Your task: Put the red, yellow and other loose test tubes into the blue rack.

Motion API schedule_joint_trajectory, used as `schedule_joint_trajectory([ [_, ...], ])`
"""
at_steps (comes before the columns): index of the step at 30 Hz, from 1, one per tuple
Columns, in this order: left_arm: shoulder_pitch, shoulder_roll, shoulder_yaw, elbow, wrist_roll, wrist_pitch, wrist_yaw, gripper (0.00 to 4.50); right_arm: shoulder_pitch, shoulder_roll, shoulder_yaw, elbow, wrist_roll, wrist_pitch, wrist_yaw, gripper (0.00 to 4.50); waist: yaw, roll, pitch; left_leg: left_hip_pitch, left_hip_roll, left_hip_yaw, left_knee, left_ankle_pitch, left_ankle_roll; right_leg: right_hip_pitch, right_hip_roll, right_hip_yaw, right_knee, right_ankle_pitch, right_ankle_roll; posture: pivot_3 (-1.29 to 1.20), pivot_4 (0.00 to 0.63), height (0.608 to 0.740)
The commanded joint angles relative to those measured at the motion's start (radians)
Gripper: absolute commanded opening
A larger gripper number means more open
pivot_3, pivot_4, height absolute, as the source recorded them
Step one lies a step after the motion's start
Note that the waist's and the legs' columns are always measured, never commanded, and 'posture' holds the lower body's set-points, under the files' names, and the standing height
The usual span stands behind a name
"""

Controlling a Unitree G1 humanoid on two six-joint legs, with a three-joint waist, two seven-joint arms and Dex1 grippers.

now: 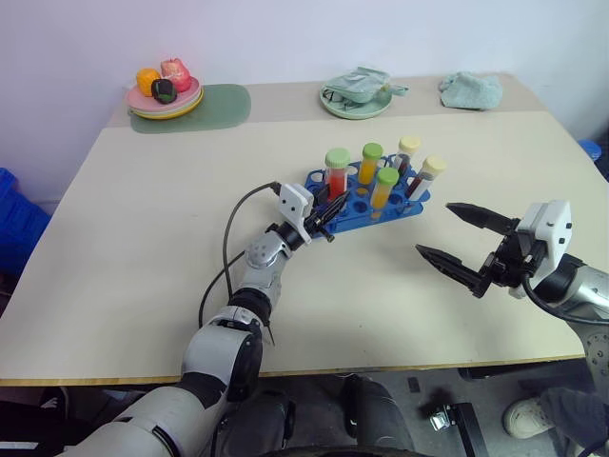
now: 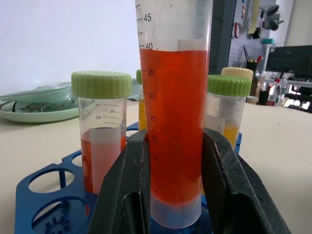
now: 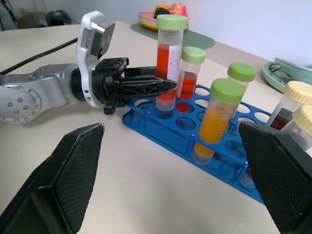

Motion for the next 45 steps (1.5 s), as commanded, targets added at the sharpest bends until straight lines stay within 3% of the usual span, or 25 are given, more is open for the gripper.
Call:
schedule_joint_trajectory([
  [1,0.012,-0.011,0.000,0.004,0.002,0.014,-0.016,0.81,-0.008,0.002,-0.031,-0.035,0.010,-0.017,-0.005,4.50,0.000,0.000,0.000,0.000,0.000,0.000,0.000,0.000,0.000,0.000,0.000,0.000,0.000,0.000,0.000,0.00,0.150,0.740],
  [45,0.016,0.027,-0.045,-0.007,0.073,0.000,0.003,0.81,-0.028,0.016,-0.003,-0.040,-0.003,-0.018,-0.020,4.50,-0.001,0.000,0.000,0.001,0.000,0.000,0.000,0.000,0.000,0.002,0.000,0.000,-0.001,0.000,0.000,0.00,0.150,0.740],
])
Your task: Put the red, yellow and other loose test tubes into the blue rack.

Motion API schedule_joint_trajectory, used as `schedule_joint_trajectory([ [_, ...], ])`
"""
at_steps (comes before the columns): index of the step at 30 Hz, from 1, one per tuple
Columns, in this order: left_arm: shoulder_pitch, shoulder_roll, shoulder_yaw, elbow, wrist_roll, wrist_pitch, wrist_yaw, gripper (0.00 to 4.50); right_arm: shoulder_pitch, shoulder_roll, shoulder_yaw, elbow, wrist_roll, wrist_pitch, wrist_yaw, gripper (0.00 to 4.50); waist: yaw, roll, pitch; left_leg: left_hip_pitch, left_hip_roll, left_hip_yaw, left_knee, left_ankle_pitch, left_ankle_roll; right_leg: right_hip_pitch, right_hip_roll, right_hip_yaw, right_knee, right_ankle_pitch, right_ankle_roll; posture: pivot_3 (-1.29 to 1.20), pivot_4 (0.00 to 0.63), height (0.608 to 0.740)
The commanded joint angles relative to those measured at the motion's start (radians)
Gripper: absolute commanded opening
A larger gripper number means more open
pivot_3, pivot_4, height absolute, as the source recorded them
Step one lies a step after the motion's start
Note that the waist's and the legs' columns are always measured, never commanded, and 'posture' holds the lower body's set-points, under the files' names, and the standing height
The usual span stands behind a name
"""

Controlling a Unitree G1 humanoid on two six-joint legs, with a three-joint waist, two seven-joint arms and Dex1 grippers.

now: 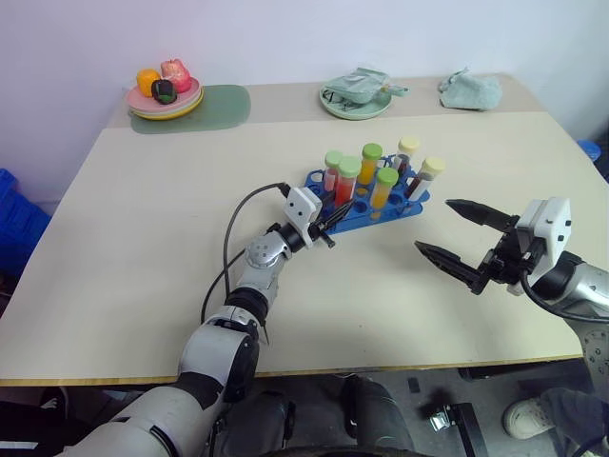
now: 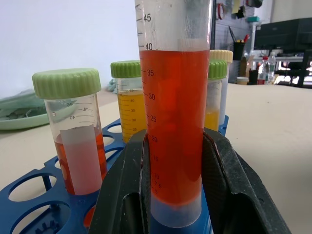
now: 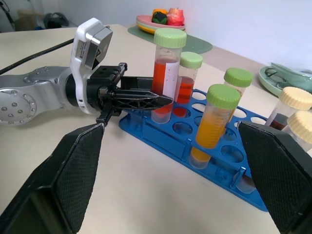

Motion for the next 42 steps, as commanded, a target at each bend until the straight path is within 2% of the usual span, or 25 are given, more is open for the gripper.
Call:
schedule_joint_trajectory([
  [1,0.012,-0.007,-0.001,0.009,-0.001,0.012,-0.005,0.81,-0.012,0.007,-0.009,-0.040,0.005,-0.017,-0.006,4.50,0.000,0.000,0.000,0.000,0.000,0.000,0.000,0.000,0.000,0.000,0.000,0.000,0.000,0.000,0.000,0.00,0.150,0.740],
  [20,0.026,0.005,-0.010,0.016,0.014,0.037,-0.027,0.81,-0.005,0.011,-0.010,-0.019,-0.004,-0.039,0.010,4.50,0.000,0.000,0.000,0.000,0.000,0.000,0.000,0.000,0.000,0.000,0.000,0.000,0.000,0.000,0.000,0.00,0.150,0.740],
  [30,-0.007,0.016,0.045,0.001,-0.058,0.136,-0.039,0.81,-0.033,0.021,0.014,-0.006,-0.018,-0.042,0.003,4.50,-0.001,0.000,0.000,0.001,0.000,0.000,0.000,0.000,0.000,0.001,0.000,0.000,0.000,0.000,0.000,0.00,0.150,0.740],
  [37,0.033,0.035,0.028,-0.051,-0.060,0.143,-0.094,0.81,-0.044,0.026,0.017,-0.003,-0.021,-0.040,0.002,4.50,-0.002,0.000,-0.001,0.001,0.000,0.000,0.000,0.000,0.000,0.001,0.000,0.000,0.000,0.000,0.000,0.00,0.150,0.740],
  [42,0.058,0.041,0.022,-0.084,-0.050,0.150,-0.065,0.81,-0.050,0.027,0.019,-0.006,-0.021,-0.035,0.001,4.50,-0.004,0.001,-0.001,0.002,0.001,0.000,-0.001,0.000,0.000,0.001,0.001,0.000,0.000,0.000,0.000,0.00,0.150,0.740],
])
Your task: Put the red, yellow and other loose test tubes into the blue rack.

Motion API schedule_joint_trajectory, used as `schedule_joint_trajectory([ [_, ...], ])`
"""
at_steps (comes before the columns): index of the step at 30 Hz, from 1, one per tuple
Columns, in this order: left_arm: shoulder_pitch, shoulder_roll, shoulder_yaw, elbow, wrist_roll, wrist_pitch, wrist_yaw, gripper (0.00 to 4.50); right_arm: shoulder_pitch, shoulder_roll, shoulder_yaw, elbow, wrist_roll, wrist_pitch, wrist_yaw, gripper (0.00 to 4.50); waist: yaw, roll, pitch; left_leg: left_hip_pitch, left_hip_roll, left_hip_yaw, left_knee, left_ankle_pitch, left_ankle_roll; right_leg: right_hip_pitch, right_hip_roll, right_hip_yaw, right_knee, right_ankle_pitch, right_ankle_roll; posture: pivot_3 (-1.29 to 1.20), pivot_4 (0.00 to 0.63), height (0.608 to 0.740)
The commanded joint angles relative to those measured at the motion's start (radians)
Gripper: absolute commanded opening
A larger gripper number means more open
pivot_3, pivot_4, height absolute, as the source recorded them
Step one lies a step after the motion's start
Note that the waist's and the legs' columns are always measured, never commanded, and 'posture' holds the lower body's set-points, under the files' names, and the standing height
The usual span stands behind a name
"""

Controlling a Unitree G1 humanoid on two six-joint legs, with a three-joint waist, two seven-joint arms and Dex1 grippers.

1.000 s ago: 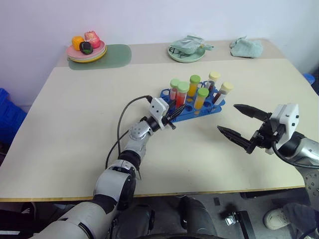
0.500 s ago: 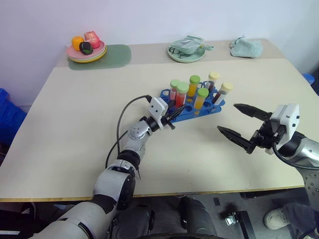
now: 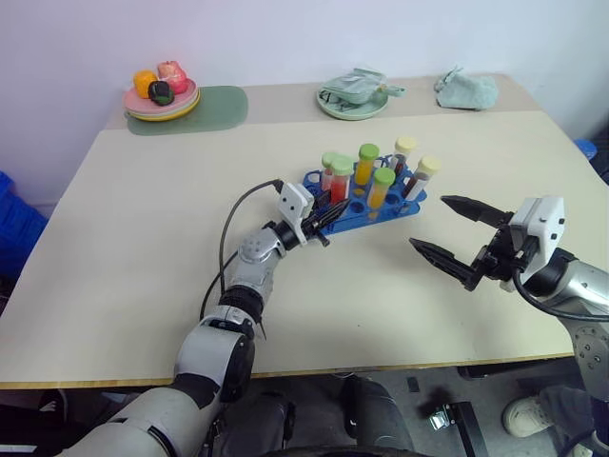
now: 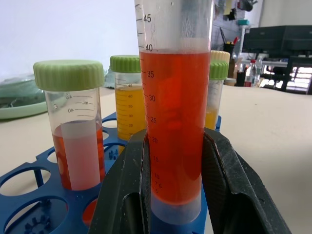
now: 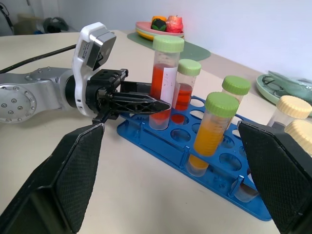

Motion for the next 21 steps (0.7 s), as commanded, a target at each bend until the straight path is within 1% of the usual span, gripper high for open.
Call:
schedule_joint_trajectory([
  [1,0.043,0.016,-0.002,-0.013,0.004,0.015,0.011,0.81,-0.020,0.002,-0.009,-0.014,0.008,-0.010,-0.003,4.50,-0.001,0.000,0.000,0.000,0.000,0.000,0.000,0.000,0.000,0.000,0.000,0.000,0.000,0.000,0.000,0.00,0.150,0.740],
  [8,0.052,0.040,-0.014,-0.040,0.015,0.022,0.042,0.81,-0.029,0.003,0.000,-0.006,0.003,-0.015,0.000,4.50,-0.001,0.000,0.000,0.000,0.000,0.000,0.000,0.000,0.000,0.000,0.000,0.000,0.000,0.000,0.000,0.00,0.150,0.740],
  [12,0.060,0.053,-0.017,-0.078,0.002,0.040,0.029,0.81,-0.026,0.005,-0.002,-0.008,0.007,-0.014,0.001,4.50,-0.002,0.000,0.000,0.000,0.000,0.000,0.000,0.000,0.000,0.000,0.000,0.000,0.000,0.000,0.000,0.00,0.150,0.740],
  [21,0.036,0.034,-0.028,-0.076,0.007,0.082,0.052,0.81,-0.032,0.009,0.004,-0.007,0.002,-0.018,0.004,4.50,0.000,0.000,0.000,0.000,0.000,0.000,0.000,0.000,0.000,0.000,0.000,0.000,0.000,0.000,0.000,0.00,0.150,0.740],
])
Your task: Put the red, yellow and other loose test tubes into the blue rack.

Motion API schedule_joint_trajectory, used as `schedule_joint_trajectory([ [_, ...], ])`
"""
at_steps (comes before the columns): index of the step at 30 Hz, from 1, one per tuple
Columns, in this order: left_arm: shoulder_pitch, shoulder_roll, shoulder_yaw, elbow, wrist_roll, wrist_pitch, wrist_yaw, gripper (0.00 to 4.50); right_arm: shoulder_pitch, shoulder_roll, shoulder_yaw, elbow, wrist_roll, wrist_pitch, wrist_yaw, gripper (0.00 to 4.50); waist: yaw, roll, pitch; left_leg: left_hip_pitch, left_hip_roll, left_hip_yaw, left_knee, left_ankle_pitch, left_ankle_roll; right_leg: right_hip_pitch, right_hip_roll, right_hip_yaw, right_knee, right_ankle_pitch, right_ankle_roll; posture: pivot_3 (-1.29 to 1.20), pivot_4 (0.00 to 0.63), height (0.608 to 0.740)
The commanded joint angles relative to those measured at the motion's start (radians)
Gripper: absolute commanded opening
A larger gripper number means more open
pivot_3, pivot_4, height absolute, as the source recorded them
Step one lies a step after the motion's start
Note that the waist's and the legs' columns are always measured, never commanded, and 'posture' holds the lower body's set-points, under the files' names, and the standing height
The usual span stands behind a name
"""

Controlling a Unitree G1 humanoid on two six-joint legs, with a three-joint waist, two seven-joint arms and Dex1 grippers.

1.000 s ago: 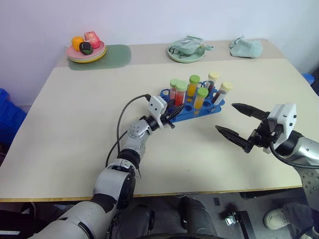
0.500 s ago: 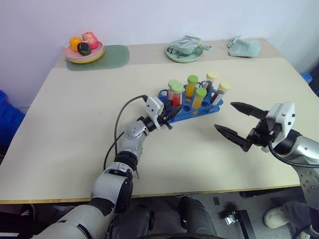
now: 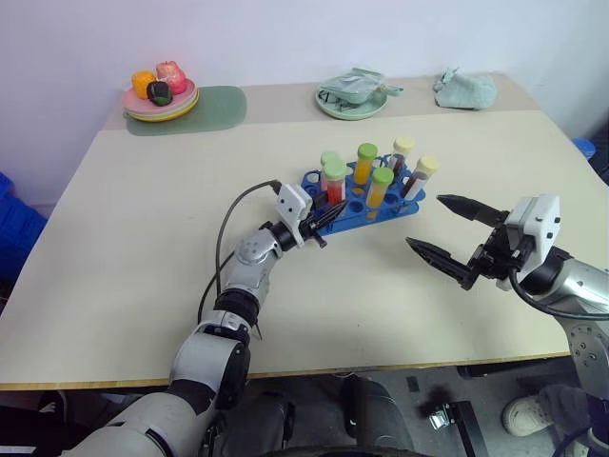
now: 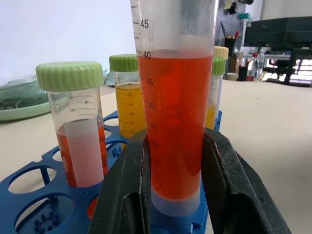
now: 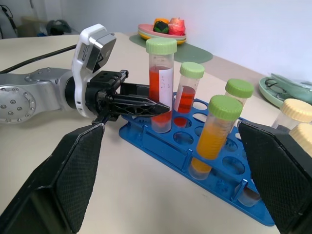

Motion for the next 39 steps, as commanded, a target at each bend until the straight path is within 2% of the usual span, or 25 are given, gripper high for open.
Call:
schedule_joint_trajectory([
  [1,0.001,0.020,0.000,0.008,0.013,0.041,0.031,0.81,-0.009,0.001,-0.013,-0.010,0.004,-0.017,0.002,4.50,0.001,0.000,0.000,0.000,0.000,0.000,0.000,0.000,0.000,0.000,0.000,0.000,0.000,0.000,0.000,0.00,0.150,0.740],
  [18,-0.031,0.044,-0.078,-0.023,0.092,0.173,0.060,0.81,-0.016,0.015,0.002,0.002,-0.008,-0.033,0.002,4.50,0.004,0.000,0.000,0.000,-0.001,0.000,0.001,0.000,0.000,0.001,0.000,0.000,0.000,0.000,0.000,0.00,0.150,0.740],
  [24,-0.026,0.040,-0.070,-0.037,0.081,0.161,0.074,3.71,-0.023,0.015,0.008,0.007,-0.011,-0.035,0.004,4.50,0.004,0.000,0.000,0.000,-0.001,0.000,0.000,0.000,0.000,0.001,0.000,0.000,0.000,0.000,0.000,0.00,0.150,0.740],
  [26,-0.026,0.042,-0.070,-0.039,0.082,0.157,0.079,4.49,-0.024,0.015,0.010,0.010,-0.012,-0.037,0.006,4.50,0.004,0.000,0.000,0.000,-0.001,0.000,0.000,0.000,0.000,0.001,0.000,0.000,0.000,0.000,0.000,0.00,0.150,0.740],
  [37,0.007,0.047,-0.073,-0.122,0.060,0.185,0.078,4.49,-0.032,0.016,0.016,0.016,-0.010,-0.038,0.005,4.50,0.003,0.000,0.000,0.000,-0.001,0.000,0.000,0.000,0.000,0.001,0.000,0.000,0.000,0.000,0.000,0.00,0.150,0.740],
  [39,0.045,0.063,-0.080,-0.213,0.047,0.214,0.056,4.49,-0.037,0.016,0.019,0.024,-0.012,-0.040,0.008,4.50,0.003,0.000,0.000,0.000,-0.001,0.000,0.000,0.000,0.000,0.001,0.000,0.000,0.000,0.000,0.000,0.00,0.150,0.740],
])
